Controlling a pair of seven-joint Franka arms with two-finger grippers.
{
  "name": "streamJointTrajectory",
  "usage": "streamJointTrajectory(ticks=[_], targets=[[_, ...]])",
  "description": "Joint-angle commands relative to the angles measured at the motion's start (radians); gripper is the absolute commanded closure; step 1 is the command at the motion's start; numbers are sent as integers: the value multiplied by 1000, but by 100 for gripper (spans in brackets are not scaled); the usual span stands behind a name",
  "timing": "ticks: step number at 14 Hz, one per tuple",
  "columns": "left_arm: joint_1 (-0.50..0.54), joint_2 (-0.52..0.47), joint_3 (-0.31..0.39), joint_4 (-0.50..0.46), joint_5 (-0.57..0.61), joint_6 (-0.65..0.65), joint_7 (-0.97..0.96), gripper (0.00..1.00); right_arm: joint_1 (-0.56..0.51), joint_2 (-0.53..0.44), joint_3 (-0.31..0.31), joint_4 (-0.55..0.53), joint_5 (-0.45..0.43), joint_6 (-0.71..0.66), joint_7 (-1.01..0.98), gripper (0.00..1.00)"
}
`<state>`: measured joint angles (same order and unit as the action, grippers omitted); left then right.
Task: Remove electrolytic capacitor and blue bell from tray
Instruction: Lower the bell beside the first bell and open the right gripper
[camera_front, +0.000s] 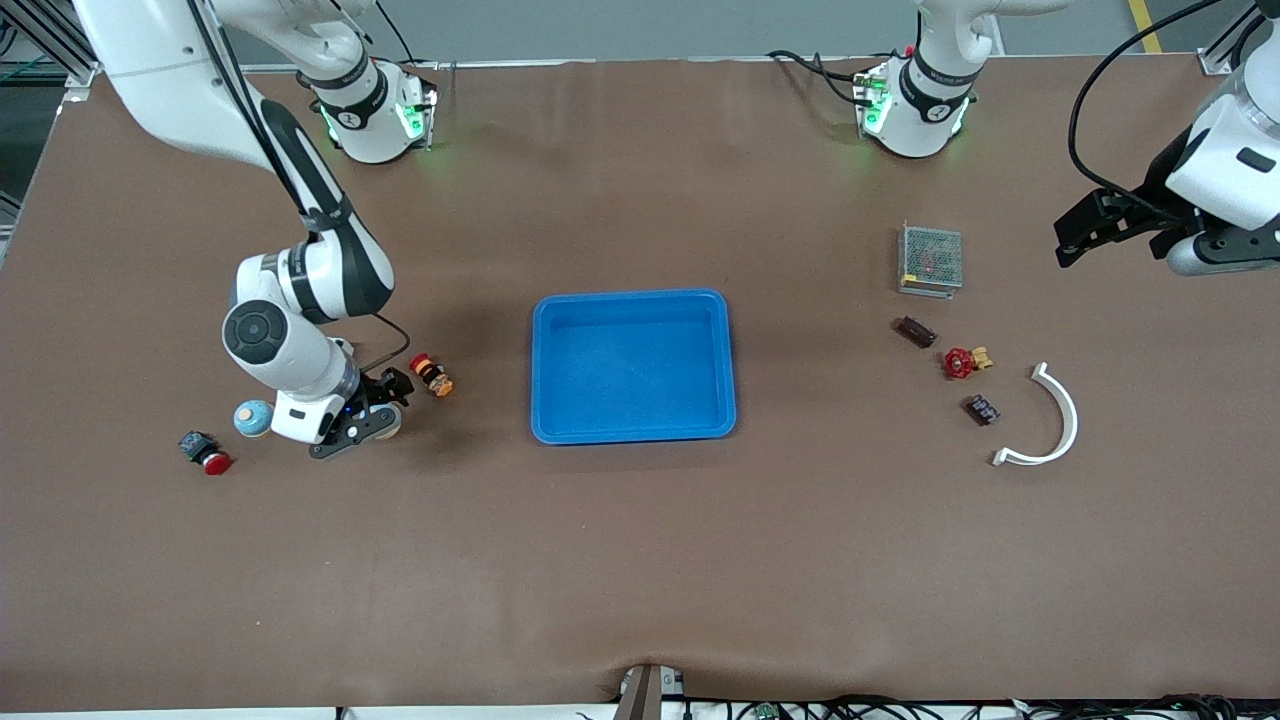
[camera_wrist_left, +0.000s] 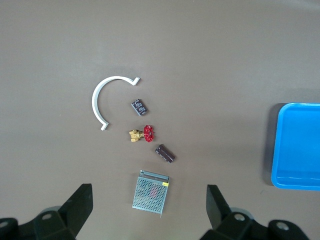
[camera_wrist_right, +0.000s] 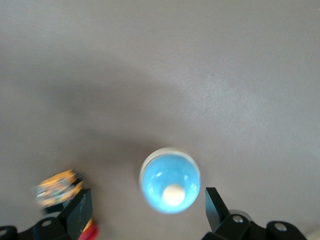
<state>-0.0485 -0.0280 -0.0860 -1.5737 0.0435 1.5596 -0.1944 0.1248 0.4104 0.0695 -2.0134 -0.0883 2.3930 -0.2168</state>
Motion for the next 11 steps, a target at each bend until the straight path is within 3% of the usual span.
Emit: streamJointTrajectory(ticks=[1,6,11], targets=[[-4,-1,8,11,3,-9,24,0,48,-109,1,-16,-13,-131,101,0],[-2,-6,8,11,1,-47,56,0,79,-332,3,-18,-4,-394,162,0],[1,-6,9,9,3,-50,76,0,56,-504,-8,-21,-2,-549,163,0]])
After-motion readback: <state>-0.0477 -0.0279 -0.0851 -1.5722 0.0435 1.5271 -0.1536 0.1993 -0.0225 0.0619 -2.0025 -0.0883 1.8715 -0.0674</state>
